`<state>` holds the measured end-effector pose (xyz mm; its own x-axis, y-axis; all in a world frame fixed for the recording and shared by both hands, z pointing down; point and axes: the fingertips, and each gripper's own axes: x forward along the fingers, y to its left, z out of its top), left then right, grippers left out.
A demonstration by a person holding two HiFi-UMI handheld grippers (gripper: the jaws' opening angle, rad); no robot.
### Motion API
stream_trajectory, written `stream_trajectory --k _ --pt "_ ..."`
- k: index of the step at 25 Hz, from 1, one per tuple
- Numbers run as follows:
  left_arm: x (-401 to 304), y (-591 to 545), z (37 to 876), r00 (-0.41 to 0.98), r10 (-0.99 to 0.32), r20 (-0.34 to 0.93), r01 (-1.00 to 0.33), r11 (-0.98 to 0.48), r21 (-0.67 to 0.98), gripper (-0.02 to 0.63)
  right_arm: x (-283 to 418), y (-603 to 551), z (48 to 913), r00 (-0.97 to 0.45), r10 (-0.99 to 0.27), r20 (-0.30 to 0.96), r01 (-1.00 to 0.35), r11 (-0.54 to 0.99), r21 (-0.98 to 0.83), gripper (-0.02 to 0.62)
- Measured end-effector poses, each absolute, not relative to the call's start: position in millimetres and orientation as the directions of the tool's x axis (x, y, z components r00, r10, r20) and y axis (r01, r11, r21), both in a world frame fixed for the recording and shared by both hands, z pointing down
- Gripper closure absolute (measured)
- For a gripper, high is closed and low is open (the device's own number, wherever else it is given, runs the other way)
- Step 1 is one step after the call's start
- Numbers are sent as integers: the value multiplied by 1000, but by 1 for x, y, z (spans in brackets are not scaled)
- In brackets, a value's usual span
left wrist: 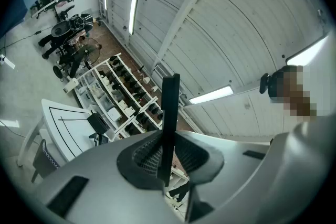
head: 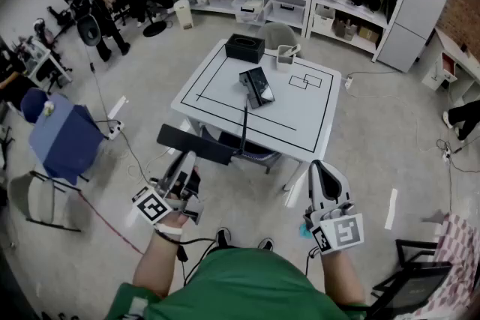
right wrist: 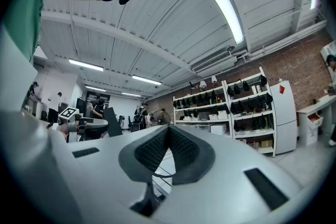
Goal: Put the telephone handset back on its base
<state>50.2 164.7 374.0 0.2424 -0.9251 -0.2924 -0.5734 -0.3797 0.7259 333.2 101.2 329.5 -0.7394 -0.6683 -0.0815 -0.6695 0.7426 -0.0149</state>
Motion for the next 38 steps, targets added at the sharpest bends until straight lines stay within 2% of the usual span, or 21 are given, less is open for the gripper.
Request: stream_trajectory --k 6,11,25,31,38 --pt "29 161 379 277 -919 -281 -591 -393 704 525 310 105 338 -722 -688 -69 -689 724 -6 575" --pt "17 159 378 296 -906 -303 -552 -422 719 525 299 109 336 -700 -712 -60 -713 701 3 575" --pt "-76 170 395 301 -892 -337 -486 -447 751 525 211 128 330 -660 -751 -35 -751 659 30 575" --pt "-123 186 407 291 -900 -325 -484 -432 761 525 159 143 330 -674 -739 -25 -739 672 48 575" --pt "-156 194 415 287 -906 -311 -491 -418 764 525 128 149 339 -674 -738 2 -738 674 46 575"
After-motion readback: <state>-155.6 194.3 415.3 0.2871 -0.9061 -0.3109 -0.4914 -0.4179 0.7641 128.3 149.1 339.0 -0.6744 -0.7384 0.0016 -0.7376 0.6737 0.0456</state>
